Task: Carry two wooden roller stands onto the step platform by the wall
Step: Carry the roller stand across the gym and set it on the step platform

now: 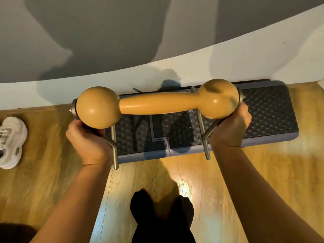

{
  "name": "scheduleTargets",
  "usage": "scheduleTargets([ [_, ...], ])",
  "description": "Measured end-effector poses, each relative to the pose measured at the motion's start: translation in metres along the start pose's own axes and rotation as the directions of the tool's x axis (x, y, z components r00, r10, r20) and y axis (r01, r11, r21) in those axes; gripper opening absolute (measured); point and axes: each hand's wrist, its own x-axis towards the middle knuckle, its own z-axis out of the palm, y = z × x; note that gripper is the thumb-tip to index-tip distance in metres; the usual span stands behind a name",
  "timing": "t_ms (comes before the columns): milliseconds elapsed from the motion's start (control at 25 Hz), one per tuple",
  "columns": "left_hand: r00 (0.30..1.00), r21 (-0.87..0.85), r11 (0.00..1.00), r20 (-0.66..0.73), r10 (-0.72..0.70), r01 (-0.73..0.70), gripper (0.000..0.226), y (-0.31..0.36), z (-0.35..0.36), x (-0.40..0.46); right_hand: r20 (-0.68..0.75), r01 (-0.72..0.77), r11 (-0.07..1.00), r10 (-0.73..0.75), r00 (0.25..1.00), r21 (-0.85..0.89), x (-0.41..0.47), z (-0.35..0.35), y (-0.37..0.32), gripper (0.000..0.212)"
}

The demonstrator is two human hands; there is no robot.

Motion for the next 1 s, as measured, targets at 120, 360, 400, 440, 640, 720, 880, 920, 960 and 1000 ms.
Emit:
scheduleTargets([
  [120,1.000,-0.010,1.000,0.001,-0.014,0.014,0.028,-0.009,0.001,0.009,-0.010,0.015,1.000,-0.015,1.000,0.000,0.003,-0.001,0.007,0.042],
  [360,0.999,-0.025,0.999,0.015,-0.034,0.034,0.038,-0.023,0.010,0.019,-0.041,0.021,1.000,-0.021,0.999,0.009,0.013,-0.003,0.021,0.035],
  [400,0.999,-0.023,0.999,0.018,-0.028,0.029,0.039,-0.025,0.011,0.021,-0.049,0.014,1.000,-0.014,0.999,0.015,0.014,-0.002,0.024,0.037],
  [440,1.000,-0.022,0.999,0.022,-0.023,0.023,0.039,-0.026,0.012,0.025,-0.057,0.013,1.000,-0.012,0.998,0.026,0.015,-0.001,0.026,0.037],
  [640,0.999,-0.058,0.998,-0.018,-0.035,0.033,0.058,-0.047,0.005,0.041,-0.049,0.005,0.999,-0.003,0.999,0.046,0.026,0.010,0.041,0.015],
  [720,0.997,-0.095,0.995,-0.066,-0.043,0.036,0.057,-0.058,0.001,0.046,-0.042,0.002,1.000,0.000,0.999,0.028,0.030,0.009,0.049,0.013],
  [880,0.994,-0.123,0.991,-0.090,-0.056,0.044,0.050,-0.071,-0.002,0.057,-0.044,0.017,1.000,-0.018,0.999,-0.016,0.039,0.011,0.062,0.016],
  [920,0.995,-0.117,0.992,-0.080,-0.060,0.051,0.057,-0.072,-0.002,0.059,-0.056,0.014,0.999,-0.015,0.998,-0.033,0.040,0.012,0.065,0.018],
  [960,0.996,-0.105,0.993,-0.067,-0.064,0.057,0.063,-0.073,-0.002,0.060,-0.077,-0.005,0.999,0.001,0.997,-0.046,0.041,0.012,0.069,0.019],
  [1000,0.996,-0.087,0.994,-0.053,-0.066,0.061,0.068,-0.074,-0.003,0.061,-0.102,-0.031,0.998,0.025,0.994,-0.061,0.041,0.012,0.074,0.020],
])
